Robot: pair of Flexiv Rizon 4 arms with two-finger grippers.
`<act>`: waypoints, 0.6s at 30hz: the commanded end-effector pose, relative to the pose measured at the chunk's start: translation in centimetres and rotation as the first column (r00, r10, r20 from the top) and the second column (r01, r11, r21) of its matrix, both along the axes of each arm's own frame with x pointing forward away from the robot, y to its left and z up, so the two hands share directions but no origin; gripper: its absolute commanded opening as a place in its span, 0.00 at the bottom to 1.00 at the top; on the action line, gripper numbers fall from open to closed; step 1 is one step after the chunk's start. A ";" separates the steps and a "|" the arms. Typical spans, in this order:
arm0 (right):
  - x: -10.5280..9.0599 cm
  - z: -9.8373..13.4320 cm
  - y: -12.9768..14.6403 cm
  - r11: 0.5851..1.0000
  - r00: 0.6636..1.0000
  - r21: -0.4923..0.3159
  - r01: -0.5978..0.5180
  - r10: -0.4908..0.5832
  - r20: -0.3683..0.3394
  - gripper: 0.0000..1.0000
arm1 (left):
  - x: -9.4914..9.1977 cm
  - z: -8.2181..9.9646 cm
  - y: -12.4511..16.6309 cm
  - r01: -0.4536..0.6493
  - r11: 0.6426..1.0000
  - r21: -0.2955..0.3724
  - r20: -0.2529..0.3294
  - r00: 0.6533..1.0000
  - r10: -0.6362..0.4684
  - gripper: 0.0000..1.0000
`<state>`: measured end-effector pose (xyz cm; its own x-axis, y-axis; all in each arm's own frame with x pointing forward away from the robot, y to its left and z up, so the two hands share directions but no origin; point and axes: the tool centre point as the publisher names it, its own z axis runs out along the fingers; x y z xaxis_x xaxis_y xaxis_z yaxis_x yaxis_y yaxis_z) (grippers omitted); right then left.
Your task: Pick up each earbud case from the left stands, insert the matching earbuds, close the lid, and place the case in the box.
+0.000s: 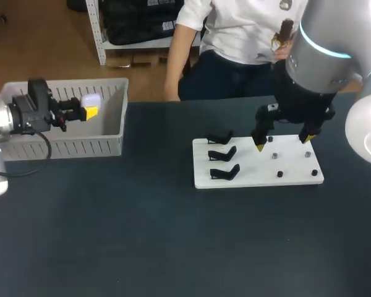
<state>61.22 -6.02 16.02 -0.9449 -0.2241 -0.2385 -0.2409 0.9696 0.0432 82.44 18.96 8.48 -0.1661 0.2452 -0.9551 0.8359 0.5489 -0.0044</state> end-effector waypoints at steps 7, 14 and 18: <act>0.1 0.2 0.0 0.994 0.995 0.053 -0.091 0.088 0.054 1.00 | 0.6 -1.1 -0.4 -0.050 0.999 0.007 -0.040 0.998 0.050 1.00; -0.9 1.4 -1.4 0.952 0.951 0.097 -0.292 0.278 0.137 1.00 | -3.2 3.3 -4.2 -0.004 0.999 0.040 -0.002 1.000 0.005 1.00; -1.4 1.6 -2.5 0.932 0.929 0.088 -0.352 0.337 0.151 1.00 | -5.4 4.2 -6.9 0.008 0.998 0.056 -0.007 1.000 -0.008 1.00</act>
